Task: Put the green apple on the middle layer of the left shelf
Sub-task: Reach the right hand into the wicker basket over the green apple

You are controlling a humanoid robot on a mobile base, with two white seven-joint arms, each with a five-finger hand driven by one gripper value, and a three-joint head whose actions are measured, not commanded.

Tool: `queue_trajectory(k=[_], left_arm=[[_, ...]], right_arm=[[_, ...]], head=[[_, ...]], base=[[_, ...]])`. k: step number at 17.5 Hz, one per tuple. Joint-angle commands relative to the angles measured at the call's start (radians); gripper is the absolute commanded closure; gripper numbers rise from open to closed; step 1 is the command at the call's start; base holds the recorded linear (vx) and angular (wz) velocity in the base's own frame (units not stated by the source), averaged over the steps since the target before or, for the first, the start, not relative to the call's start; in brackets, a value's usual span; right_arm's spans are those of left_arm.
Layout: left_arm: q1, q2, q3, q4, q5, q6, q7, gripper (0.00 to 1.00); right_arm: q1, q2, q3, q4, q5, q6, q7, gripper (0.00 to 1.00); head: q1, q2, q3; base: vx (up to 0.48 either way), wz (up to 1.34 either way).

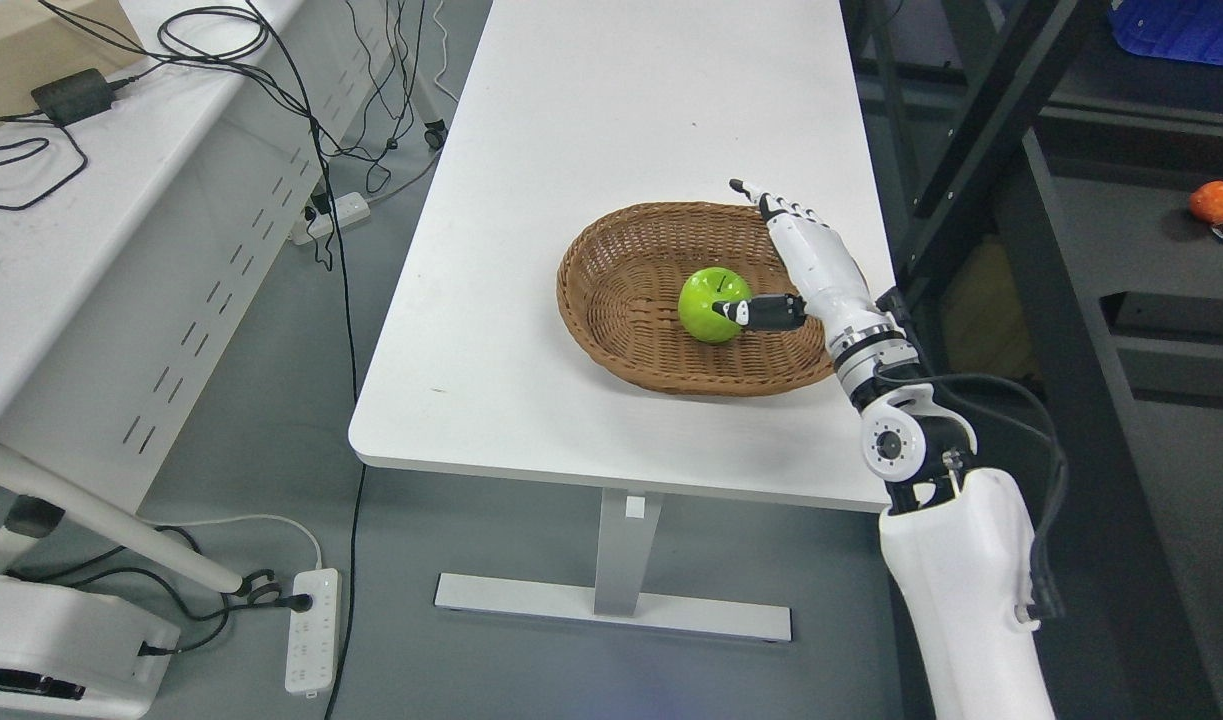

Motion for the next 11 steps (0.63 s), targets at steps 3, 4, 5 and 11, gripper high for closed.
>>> queue_trajectory(k=[3,4,5,11], left_arm=[[0.0,0.017,0.0,0.0,0.0,0.0,0.0,0.0],[0.0,0.017,0.0,0.0,0.0,0.0,0.0,0.0],[0.0,0.017,0.0,0.0,0.0,0.0,0.0,0.0],[0.0,0.017,0.0,0.0,0.0,0.0,0.0,0.0]], right_arm=[[-0.011,-0.009,0.114,0.125,0.029,-0.048,0.018,0.03],[-0.003,-0.02,0.11,0.125,0.024,-0.073,0.021,0.02],[0.0,-0.03,0.107,0.124,0.023,-0.099,0.021,0.02],[0.011,-0.064,0.104,0.123,-0.003,-0.174,0.03,0.01]], head=[[0.0,0.0,0.0],[0.0,0.0,0.0],[0.0,0.0,0.0],[0.0,0.0,0.0]], base=[[0.164,-0.01],[0.123,0.0],[0.123,0.0],[0.063,0.01]])
